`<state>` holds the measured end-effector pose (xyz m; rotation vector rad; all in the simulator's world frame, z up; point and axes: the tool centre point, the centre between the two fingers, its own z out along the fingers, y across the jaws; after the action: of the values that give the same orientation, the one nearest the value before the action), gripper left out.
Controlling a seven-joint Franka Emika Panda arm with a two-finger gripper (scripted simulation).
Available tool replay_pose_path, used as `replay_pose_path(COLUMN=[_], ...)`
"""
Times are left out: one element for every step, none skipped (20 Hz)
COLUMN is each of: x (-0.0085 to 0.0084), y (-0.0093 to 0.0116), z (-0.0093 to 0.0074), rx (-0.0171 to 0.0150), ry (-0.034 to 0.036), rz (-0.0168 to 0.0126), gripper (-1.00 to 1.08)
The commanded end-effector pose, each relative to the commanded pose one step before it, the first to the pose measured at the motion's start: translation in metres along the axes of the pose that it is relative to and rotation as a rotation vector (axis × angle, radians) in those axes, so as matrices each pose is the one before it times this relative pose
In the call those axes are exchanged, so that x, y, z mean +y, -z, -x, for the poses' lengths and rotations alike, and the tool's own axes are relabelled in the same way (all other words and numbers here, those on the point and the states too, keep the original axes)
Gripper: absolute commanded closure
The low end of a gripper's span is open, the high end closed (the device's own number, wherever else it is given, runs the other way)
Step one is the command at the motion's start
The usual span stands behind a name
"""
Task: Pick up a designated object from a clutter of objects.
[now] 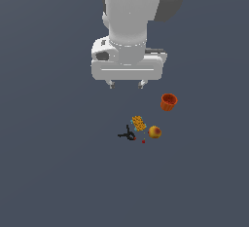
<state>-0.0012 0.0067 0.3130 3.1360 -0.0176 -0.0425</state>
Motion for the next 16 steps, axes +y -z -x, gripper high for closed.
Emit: replay_pose_path(x=[0.00001, -0.00038, -0.00100, -0.00167, -0.00209, -0.00153, -0.00084, -0.00010, 0.00020, -0.00040, -0.00108, -0.00172, -0.00235, -0.00298, -0.00359, -0.00422], y=[0.00000, 0.00032, 0.00091, 0.00155, 0.00209, 0.00173, 0.00118, 0.00047, -0.00043, -0.00060, -0.00090, -0.00137, -0.00198, -0.00256, -0.00305, -0.00349], z=[0.00000, -0.00008, -0.00027, -0.00044, -0.00060, -0.00050, -0.00033, -0.00014, 0.00012, 0.00015, 0.00017, 0.00026, 0.00038, 0.00048, 0.00056, 0.00061], rx=[0.00000, 0.00054, 0.00153, 0.00259, 0.00346, 0.00283, 0.00191, 0.00073, -0.00068, -0.00087, -0.00126, -0.00189, -0.00276, -0.00358, -0.00428, -0.00490], ry=[0.00000, 0.00163, 0.00458, 0.00754, 0.00949, 0.00698, 0.00386, 0.00062, -0.00093, 0.00158, 0.00441, 0.00712, 0.00973, 0.01225, 0.01469, 0.01725], rz=[0.00000, 0.00062, 0.00171, 0.00281, 0.00353, 0.00258, 0.00139, 0.00018, -0.00031, 0.00074, 0.00194, 0.00310, 0.00424, 0.00532, 0.00633, 0.00736], gripper=[-0.20, -0.20, -0.20, -0.20, -0.20, -0.20, -0.20, -0.20, -0.20, -0.20, -0.20, -0.20, -0.20, -0.20, -0.20, -0.20])
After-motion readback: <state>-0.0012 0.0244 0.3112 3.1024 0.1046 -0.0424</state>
